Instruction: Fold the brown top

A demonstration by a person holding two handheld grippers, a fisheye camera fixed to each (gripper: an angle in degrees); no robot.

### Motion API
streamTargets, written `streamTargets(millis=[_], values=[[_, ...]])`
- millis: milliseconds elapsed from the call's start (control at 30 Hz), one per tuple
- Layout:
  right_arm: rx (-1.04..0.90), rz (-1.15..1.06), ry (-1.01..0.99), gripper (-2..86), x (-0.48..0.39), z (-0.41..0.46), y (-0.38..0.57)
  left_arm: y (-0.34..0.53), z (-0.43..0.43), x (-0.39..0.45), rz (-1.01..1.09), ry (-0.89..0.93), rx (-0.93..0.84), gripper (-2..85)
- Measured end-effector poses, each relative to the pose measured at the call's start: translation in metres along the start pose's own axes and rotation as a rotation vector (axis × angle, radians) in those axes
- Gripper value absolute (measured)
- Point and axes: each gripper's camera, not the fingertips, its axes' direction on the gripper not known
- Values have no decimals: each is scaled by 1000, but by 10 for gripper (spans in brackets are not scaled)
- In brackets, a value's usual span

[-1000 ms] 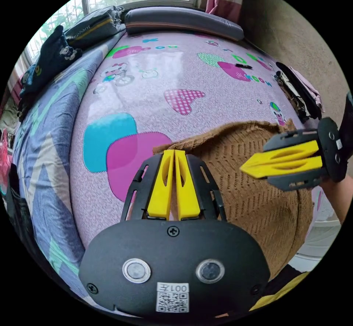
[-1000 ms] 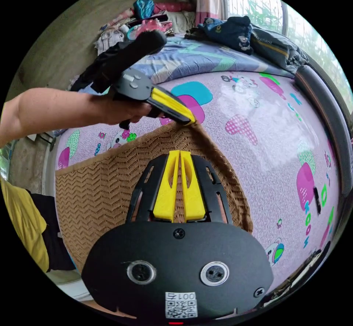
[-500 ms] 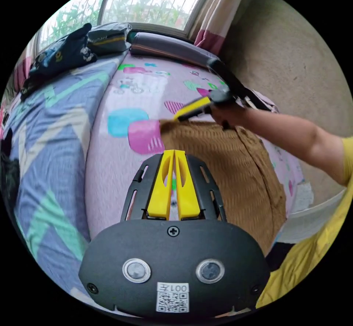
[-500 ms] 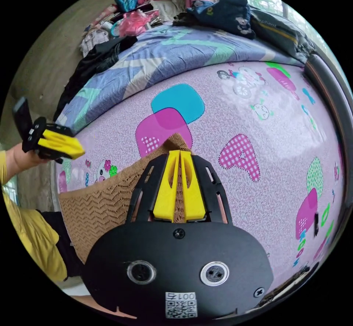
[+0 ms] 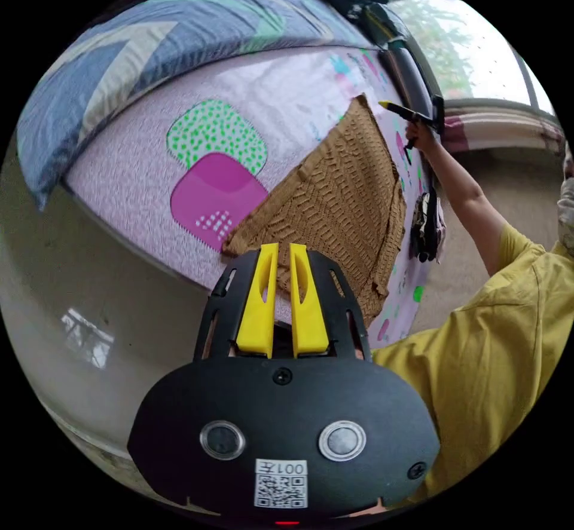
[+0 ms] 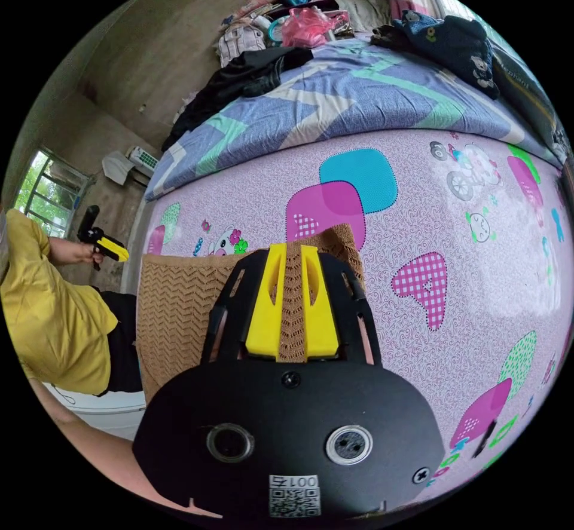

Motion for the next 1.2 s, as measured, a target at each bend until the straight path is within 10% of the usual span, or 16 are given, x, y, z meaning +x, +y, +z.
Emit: streamTargets(millis=[1200], values=[[-208, 67, 17, 85, 101, 33, -121, -86, 104, -188, -280, 168, 119, 28]])
